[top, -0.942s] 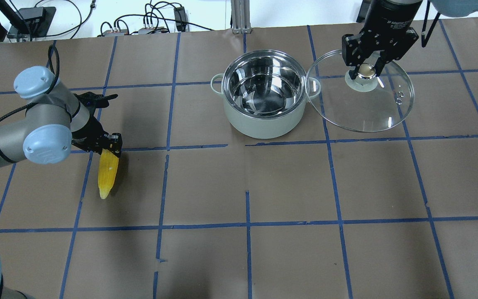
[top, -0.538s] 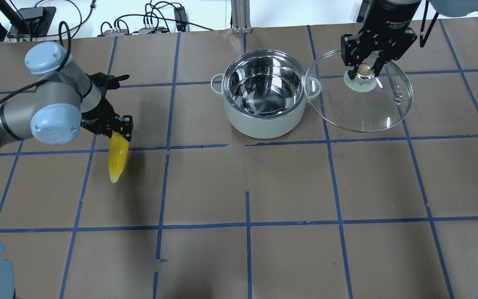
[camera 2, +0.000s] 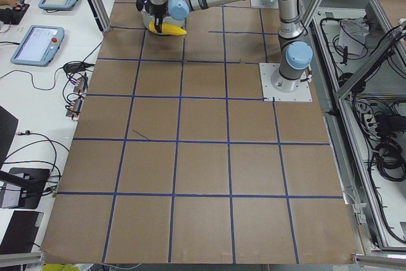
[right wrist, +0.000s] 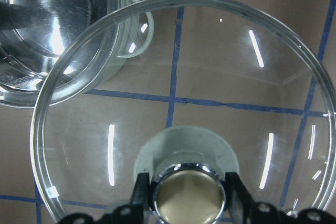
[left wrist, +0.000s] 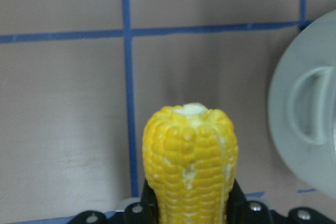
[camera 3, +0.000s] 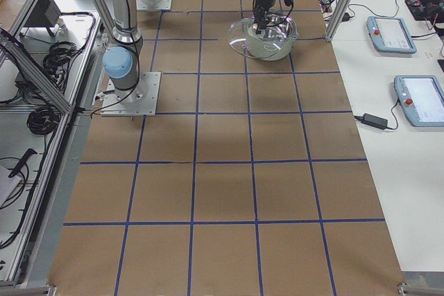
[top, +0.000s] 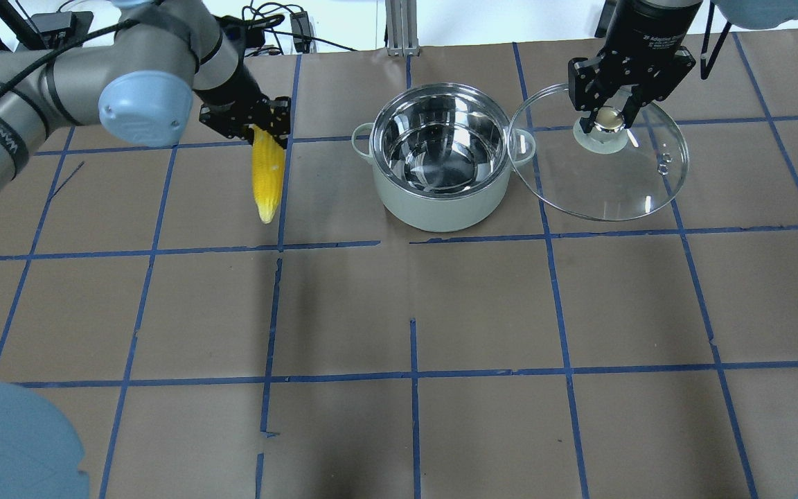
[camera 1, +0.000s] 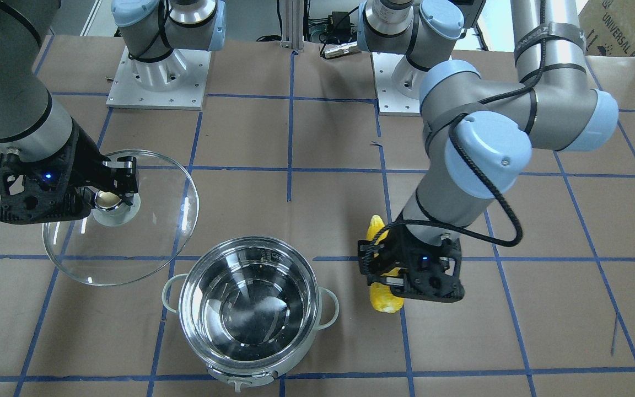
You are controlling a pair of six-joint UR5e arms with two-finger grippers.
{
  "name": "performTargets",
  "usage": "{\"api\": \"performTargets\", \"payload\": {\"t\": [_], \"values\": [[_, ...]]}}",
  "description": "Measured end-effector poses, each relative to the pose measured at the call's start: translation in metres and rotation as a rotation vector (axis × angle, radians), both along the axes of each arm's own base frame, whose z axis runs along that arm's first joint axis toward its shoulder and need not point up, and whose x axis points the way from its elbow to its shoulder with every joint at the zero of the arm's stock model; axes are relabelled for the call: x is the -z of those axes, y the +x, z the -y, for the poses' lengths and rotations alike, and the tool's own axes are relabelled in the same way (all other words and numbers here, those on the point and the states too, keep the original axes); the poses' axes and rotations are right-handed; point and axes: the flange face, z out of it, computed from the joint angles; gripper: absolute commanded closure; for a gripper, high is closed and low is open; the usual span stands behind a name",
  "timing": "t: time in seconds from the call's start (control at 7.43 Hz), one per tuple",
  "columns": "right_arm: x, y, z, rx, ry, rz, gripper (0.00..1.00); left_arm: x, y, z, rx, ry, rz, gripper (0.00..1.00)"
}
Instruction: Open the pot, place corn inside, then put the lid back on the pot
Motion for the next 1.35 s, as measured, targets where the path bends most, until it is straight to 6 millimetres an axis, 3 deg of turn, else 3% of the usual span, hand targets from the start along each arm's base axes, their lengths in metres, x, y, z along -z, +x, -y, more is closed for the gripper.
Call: {"api": "performTargets", "payload": {"t": [0.13,0.4,0.67,0.94,1.08,1.21,1.35], "values": [[0.001,-0.001,0.001,0.001,0.001,0.000,0.66,-0.006,-0.035,0.008,0.024,-0.003,0.011,0.89],[0.005,-0.006,0.004,0.009,0.007,0.001,0.66,0.000,-0.086,0.025,0.017,-0.010,0.011,0.88],[0.008,-0.026,0.008,0.030,0.012,0.008,0.66,0.005,-0.135,0.040,0.023,-0.032,0.006,0.88],[0.008,-0.035,0.009,0.039,0.012,0.010,0.66,0.027,-0.167,0.040,0.037,-0.015,0.015,0.83],[0.008,-0.037,0.010,0.041,0.013,0.011,0.66,0.044,-0.173,0.042,0.041,0.000,0.020,0.46],[0.008,-0.037,0.010,0.042,0.013,0.011,0.66,0.058,-0.177,0.047,0.041,0.008,0.023,0.00],[0.007,-0.038,0.010,0.042,0.012,0.011,0.66,0.066,-0.178,0.050,0.035,0.011,0.024,0.00]]}}
